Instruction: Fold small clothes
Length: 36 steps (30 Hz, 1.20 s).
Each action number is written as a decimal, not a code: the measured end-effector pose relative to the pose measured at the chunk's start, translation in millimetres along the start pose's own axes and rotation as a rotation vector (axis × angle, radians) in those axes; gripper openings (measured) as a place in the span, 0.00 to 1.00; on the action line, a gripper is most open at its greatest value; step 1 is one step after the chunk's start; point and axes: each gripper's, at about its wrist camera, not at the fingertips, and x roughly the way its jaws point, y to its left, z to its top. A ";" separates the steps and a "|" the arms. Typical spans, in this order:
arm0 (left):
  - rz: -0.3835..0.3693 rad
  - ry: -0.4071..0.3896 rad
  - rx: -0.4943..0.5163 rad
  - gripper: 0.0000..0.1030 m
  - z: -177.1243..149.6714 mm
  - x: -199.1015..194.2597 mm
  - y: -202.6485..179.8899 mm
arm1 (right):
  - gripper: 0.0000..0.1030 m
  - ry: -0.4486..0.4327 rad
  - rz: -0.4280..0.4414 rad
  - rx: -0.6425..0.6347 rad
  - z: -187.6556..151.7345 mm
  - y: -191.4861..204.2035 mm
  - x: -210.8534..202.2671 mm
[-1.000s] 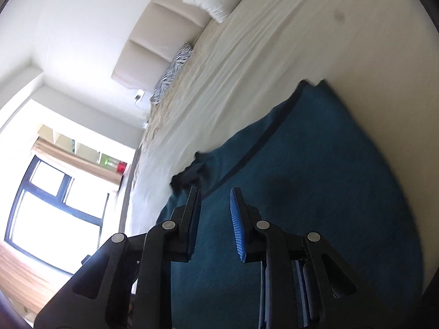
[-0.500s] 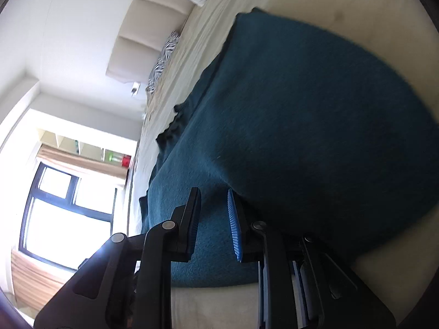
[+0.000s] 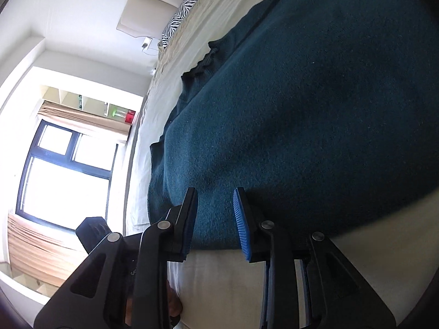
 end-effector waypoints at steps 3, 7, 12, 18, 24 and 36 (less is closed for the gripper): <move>-0.008 -0.004 -0.003 0.60 1.2 1.0 1.5 | 0.25 -0.059 0.028 0.068 7.5 -24.5 -12.1; -0.040 -0.009 -0.026 0.60 1.2 -2.9 9.3 | 0.25 -0.205 -0.039 0.151 14.8 -54.9 -61.6; -0.072 -0.030 -0.164 0.60 -2.0 -38.1 41.6 | 0.28 -0.326 -0.180 0.125 12.2 -52.8 -117.0; -0.057 -0.116 -0.320 0.60 -2.4 -89.4 106.2 | 0.56 -0.338 -0.134 0.017 -2.8 -25.2 -150.4; -0.201 -0.035 -0.455 0.61 3.1 -75.9 148.0 | 0.56 -0.213 -0.007 -0.106 -13.3 27.6 -121.5; -0.302 0.144 -0.511 0.68 20.7 -23.4 154.1 | 0.56 0.002 0.120 -0.229 -7.4 101.4 -48.9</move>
